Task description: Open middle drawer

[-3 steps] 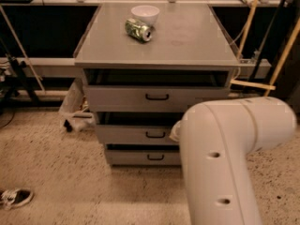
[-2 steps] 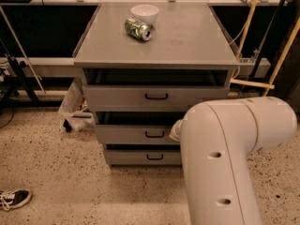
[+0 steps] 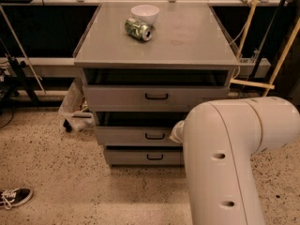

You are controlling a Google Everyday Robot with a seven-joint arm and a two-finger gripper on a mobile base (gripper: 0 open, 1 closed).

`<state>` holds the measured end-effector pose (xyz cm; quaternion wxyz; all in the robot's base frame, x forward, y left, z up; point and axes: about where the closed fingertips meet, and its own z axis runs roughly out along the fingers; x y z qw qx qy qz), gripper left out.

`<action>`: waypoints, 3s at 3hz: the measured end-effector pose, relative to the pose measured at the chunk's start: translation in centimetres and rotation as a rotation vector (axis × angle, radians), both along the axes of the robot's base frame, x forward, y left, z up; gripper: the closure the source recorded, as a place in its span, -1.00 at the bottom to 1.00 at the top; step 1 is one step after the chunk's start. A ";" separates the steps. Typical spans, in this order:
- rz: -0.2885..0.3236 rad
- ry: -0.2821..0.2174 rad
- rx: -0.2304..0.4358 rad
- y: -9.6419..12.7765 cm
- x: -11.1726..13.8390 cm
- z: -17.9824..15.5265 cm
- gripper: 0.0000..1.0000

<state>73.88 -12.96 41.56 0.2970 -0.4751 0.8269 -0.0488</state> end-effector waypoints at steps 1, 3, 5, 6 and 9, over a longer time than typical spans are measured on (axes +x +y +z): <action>0.004 0.002 -0.009 -0.4 -0.2 0.0 1.00; 0.003 0.005 -0.012 -0.6 -0.5 0.3 1.00; 0.001 0.009 -0.006 -1.0 -1.2 0.7 1.00; -0.003 0.004 -0.011 -1.7 -1.4 1.0 1.00; -0.012 0.011 0.006 -2.0 -2.5 1.1 1.00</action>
Offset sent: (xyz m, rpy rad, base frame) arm -0.1937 -0.0537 -0.1123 -0.0257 0.0231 0.0124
